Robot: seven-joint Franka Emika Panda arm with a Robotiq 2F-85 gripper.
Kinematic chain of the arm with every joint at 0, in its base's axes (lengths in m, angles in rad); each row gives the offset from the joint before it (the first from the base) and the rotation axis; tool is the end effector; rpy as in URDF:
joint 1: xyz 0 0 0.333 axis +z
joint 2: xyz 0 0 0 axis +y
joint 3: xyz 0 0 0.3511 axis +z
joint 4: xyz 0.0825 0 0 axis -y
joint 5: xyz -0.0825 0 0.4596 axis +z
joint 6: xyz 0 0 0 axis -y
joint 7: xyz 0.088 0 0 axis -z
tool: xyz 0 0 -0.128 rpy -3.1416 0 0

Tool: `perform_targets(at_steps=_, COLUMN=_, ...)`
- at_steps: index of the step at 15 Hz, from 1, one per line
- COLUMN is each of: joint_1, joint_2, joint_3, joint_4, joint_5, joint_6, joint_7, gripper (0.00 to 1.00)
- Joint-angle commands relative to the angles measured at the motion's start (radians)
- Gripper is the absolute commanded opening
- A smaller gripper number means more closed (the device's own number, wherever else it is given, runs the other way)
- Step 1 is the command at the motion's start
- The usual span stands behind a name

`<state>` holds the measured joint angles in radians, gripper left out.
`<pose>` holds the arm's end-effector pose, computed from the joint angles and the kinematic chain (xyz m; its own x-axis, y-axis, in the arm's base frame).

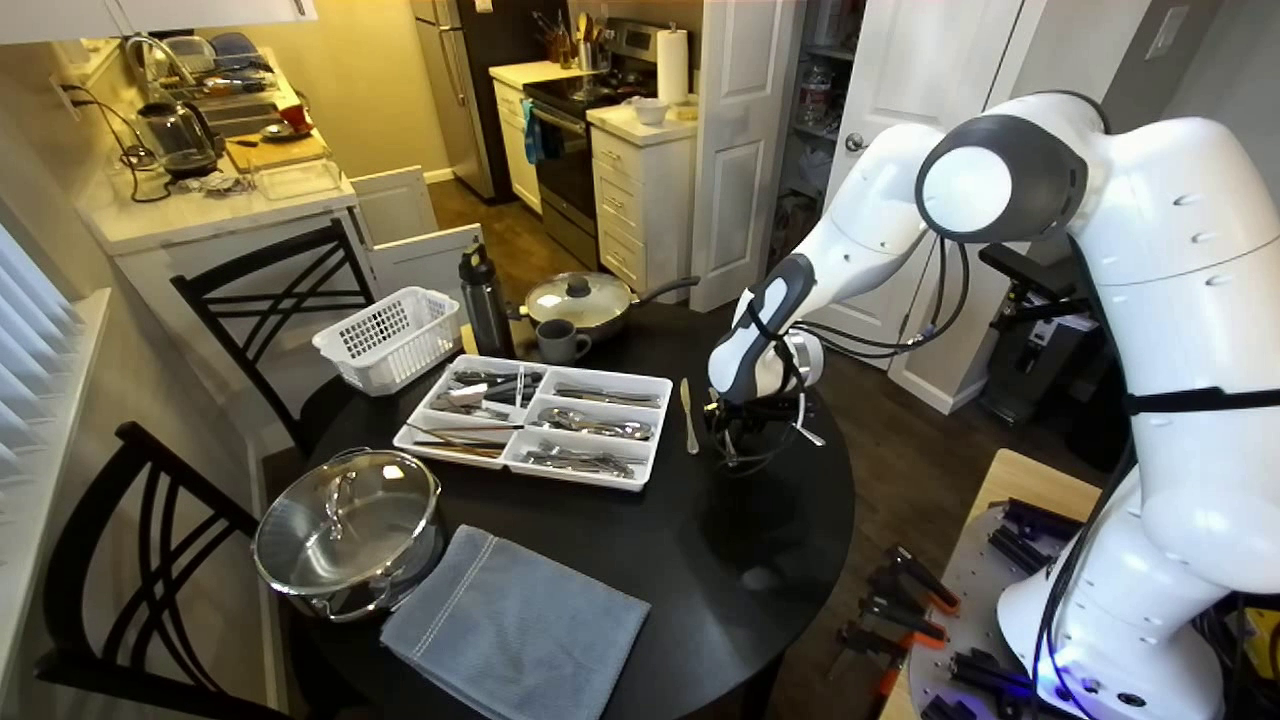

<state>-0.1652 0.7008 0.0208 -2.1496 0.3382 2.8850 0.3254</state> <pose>0.5815 -0.1007 0.0057 0.6967 -0.7171 -0.0206 -0.7146 -0.6913 -0.1069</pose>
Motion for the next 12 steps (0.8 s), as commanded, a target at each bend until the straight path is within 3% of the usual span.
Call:
perform_targets(at_steps=1, joint_1=0.026, joint_2=-0.01, joint_3=-0.025, joint_4=-0.014, joint_5=0.015, joint_6=-0.008, joint_7=0.006, gripper=0.05)
perform_targets(at_steps=6, joint_1=0.116, joint_2=-0.122, joint_3=-0.1, joint_4=-0.117, joint_5=-0.007, joint_6=0.042, joint_7=0.047, gripper=0.05)
perform_targets(at_steps=9, joint_1=0.283, joint_2=-0.231, joint_3=-0.248, joint_4=-0.218, joint_5=-0.07, joint_6=0.088, joint_7=0.129, gripper=0.05)
perform_targets(at_steps=12, joint_1=0.466, joint_2=-0.274, joint_3=-0.42, joint_4=-0.23, joint_5=-0.184, joint_6=0.051, joint_7=0.239, gripper=0.05)
